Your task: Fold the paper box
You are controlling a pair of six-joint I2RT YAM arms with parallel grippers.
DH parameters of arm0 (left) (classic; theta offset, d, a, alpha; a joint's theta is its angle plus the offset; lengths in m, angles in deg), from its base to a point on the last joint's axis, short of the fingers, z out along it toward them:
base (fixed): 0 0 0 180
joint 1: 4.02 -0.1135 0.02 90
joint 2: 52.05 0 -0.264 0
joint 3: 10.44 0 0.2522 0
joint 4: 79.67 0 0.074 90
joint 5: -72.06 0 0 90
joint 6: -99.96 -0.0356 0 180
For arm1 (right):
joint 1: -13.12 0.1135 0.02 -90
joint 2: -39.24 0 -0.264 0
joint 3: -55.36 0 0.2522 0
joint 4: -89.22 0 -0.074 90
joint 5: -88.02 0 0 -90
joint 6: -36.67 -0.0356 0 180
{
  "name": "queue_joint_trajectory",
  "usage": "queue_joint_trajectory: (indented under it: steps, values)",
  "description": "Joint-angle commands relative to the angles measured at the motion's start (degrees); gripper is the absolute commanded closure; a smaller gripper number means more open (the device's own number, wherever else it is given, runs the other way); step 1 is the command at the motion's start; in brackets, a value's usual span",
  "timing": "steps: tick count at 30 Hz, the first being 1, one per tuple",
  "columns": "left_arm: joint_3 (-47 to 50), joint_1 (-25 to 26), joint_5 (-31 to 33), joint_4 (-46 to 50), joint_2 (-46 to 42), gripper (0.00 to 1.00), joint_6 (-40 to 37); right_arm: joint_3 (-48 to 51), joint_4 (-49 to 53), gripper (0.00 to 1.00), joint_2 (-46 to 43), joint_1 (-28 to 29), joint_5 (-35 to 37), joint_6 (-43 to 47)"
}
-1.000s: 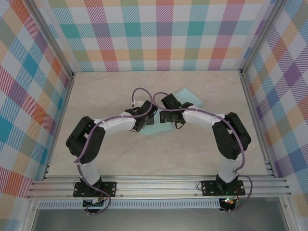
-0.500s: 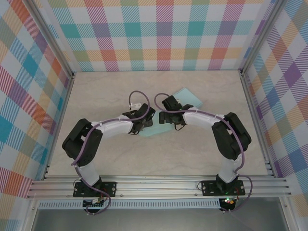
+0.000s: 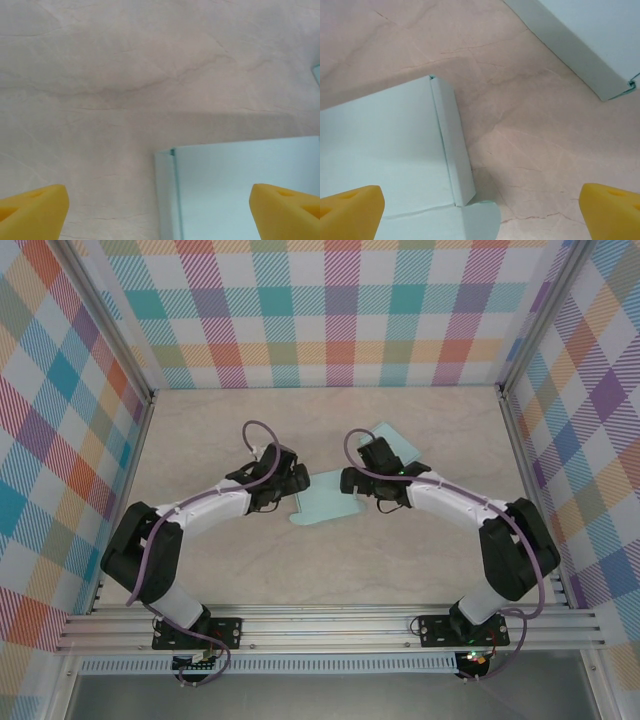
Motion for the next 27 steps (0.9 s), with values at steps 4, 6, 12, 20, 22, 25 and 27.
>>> queue_joint_trajectory:
  steps: [4,6,12,20,22,25,27]
  values:
    - [2.4,-2.1,-6.3,-2.4,0.8,0.12,-0.8,4.5,-7.1,0.0,-1.8,-4.6,-14.8,-3.7]
    - [2.9,-2.4,-7.6,-3.2,1.3,0.14,-0.7,5.2,-8.6,0.0,-1.3,-5.2,-17.0,-3.8]
    - [3.2,-2.5,-8.7,-3.5,3.1,0.16,-0.6,6.0,-11.4,0.0,1.6,-6.5,-20.8,-4.9]
    - [5.2,-3.1,-9.5,-4.5,3.4,0.2,0.2,7.4,-16.0,0.0,6.2,-7.8,-25.1,-6.1]
    - [5.6,-3.2,-9.3,-4.4,3.4,0.21,0.4,7.8,-17.6,0.0,7.1,-7.9,-26.9,-6.7]
    - [6.3,-3.6,-9.5,-4.5,3.0,0.26,0.5,8.4,-20.4,0.0,8.5,-8.2,-29.5,-7.6]
    - [6.8,-3.8,-9.6,-4.5,2.7,0.29,0.5,8.5,-21.8,0.0,9.4,-8.3,-31.0,-8.0]
